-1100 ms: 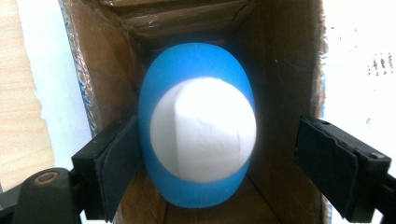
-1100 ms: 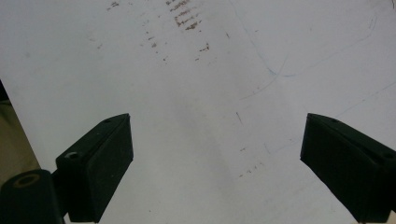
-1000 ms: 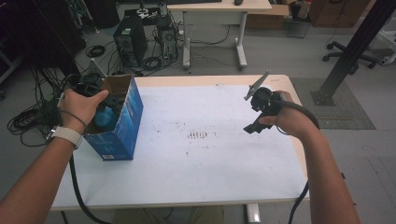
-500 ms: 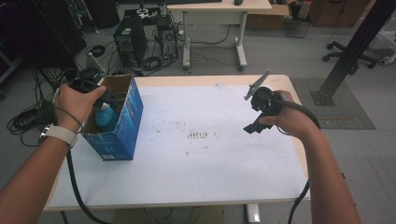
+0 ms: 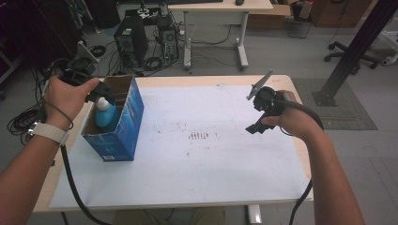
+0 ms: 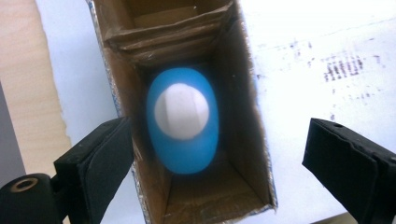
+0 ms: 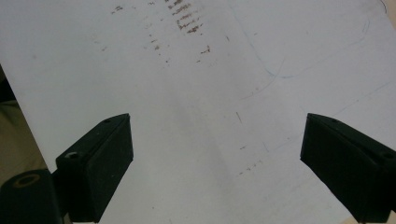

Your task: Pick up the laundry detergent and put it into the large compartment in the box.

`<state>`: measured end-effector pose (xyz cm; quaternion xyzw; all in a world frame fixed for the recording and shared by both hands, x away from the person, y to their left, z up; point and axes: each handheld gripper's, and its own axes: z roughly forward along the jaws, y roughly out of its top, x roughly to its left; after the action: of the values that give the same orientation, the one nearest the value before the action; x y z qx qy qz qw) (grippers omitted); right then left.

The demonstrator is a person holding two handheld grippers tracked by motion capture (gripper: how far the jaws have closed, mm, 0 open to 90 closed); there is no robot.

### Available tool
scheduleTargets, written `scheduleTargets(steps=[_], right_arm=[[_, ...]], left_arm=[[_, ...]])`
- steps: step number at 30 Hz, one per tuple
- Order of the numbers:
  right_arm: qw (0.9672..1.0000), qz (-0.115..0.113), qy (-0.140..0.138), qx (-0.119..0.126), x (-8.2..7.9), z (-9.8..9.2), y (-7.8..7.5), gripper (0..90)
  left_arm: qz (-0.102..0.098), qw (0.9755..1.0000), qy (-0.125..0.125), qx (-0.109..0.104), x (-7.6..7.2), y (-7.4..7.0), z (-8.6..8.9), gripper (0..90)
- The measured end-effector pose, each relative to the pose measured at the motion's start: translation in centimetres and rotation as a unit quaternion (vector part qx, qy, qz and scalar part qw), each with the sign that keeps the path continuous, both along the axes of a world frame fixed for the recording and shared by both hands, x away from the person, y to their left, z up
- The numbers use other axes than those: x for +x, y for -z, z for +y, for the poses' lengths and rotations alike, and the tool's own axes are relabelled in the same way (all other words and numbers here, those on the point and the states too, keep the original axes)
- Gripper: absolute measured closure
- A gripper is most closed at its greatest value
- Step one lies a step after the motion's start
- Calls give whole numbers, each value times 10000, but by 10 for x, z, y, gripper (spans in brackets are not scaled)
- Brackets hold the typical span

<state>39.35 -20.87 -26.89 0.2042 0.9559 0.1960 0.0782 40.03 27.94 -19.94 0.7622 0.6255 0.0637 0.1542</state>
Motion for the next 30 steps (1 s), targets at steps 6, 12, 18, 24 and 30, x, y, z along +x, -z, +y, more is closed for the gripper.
scheduleTargets(steps=[6,12,18,24,30], right_arm=[[10000,0,-15,8,0,1,1,92],[10000,-5,-5,-6,0,1,0,92],[10000,-17,-18,-13,-1,2,-1,92],[10000,-13,-12,-7,-1,2,-1,92],[10000,-12,-4,1,-1,3,-2,92]], left_arm=[[-189,9997,179,14,-7,-14,-6,89],[-348,9985,417,97,-16,-26,-15,89],[-396,9970,649,115,-22,-30,-24,89],[-422,9955,834,168,-27,-35,-30,89],[-457,9924,1131,149,-35,-39,-42,89]])
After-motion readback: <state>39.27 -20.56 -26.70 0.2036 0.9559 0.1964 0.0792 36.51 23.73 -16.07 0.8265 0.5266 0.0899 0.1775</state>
